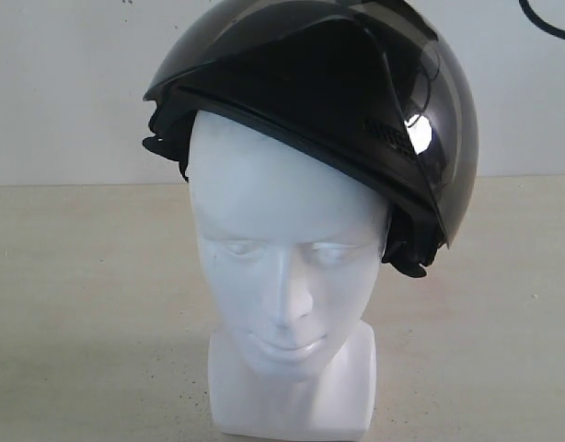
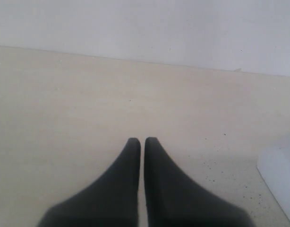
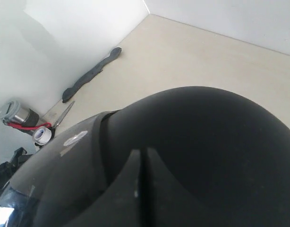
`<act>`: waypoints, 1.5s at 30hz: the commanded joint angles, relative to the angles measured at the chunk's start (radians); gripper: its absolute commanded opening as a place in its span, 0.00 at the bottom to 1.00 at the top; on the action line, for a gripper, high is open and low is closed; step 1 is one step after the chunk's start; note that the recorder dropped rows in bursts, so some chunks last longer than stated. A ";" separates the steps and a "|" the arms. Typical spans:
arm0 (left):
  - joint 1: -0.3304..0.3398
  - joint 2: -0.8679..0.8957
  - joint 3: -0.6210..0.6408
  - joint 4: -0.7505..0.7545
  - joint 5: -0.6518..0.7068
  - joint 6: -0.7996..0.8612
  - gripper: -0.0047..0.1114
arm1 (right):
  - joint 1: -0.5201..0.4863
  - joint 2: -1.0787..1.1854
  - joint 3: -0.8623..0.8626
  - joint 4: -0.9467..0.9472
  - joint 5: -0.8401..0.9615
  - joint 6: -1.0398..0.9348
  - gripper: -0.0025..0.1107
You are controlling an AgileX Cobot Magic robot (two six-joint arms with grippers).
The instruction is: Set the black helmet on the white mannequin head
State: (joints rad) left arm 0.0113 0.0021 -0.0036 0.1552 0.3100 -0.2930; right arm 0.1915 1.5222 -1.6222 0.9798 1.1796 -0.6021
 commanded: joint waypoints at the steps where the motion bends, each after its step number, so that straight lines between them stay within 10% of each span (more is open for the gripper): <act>1: 0.004 -0.002 0.004 -0.003 -0.004 0.003 0.08 | 0.008 -0.014 0.004 -0.028 0.042 -0.007 0.02; 34: 0.004 -0.002 0.004 0.038 -0.036 0.047 0.08 | -0.012 -0.079 0.004 -0.119 -0.114 0.156 0.02; 45: 0.004 -0.002 0.004 -0.275 -1.013 -0.101 0.08 | -0.177 -0.145 0.004 -0.179 -0.088 0.213 0.02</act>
State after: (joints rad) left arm 0.0113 0.0021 -0.0036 -0.0750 -0.4013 -0.4373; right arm 0.0469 1.3909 -1.6203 0.8309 1.0840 -0.4074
